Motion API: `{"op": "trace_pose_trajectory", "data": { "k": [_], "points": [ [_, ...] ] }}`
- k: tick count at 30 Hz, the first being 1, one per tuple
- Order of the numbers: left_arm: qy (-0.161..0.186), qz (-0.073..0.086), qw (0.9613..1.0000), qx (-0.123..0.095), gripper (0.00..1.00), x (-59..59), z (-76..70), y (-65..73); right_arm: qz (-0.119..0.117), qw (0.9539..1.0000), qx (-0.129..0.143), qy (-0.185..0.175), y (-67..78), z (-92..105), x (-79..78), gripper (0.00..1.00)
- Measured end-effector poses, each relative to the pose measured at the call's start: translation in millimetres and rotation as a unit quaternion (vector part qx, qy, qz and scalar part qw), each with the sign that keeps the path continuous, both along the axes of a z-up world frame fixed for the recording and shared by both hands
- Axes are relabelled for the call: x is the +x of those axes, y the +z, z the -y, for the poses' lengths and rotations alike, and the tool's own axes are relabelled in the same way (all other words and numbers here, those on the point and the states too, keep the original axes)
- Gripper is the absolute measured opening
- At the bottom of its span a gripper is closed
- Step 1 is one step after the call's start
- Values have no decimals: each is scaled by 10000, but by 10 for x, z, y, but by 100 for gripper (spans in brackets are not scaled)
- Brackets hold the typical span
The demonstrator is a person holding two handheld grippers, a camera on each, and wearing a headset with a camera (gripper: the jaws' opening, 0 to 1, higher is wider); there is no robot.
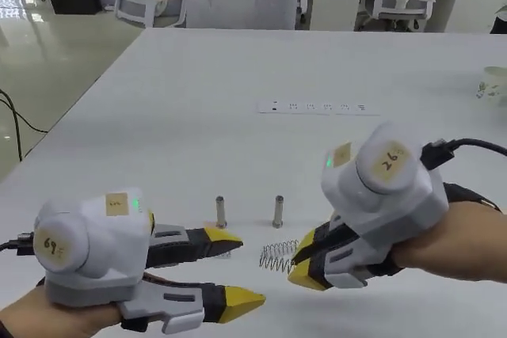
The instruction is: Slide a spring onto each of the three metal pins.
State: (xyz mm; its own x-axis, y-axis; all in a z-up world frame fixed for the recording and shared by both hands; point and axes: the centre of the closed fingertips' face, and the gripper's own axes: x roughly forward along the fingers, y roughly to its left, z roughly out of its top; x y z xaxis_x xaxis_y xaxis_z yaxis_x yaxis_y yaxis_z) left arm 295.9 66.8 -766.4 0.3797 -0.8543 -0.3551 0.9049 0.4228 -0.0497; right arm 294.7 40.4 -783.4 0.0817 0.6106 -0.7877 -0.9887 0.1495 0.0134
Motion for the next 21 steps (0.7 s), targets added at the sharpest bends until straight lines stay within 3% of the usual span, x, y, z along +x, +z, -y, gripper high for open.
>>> {"op": "trace_pose_trajectory", "data": {
  "k": [21],
  "points": [
    [-563, 36, 9984, 88, 12, -181, 143, -17, -198, 9976, -120, 659, -5, -45, -256, 7]
  ]
}}
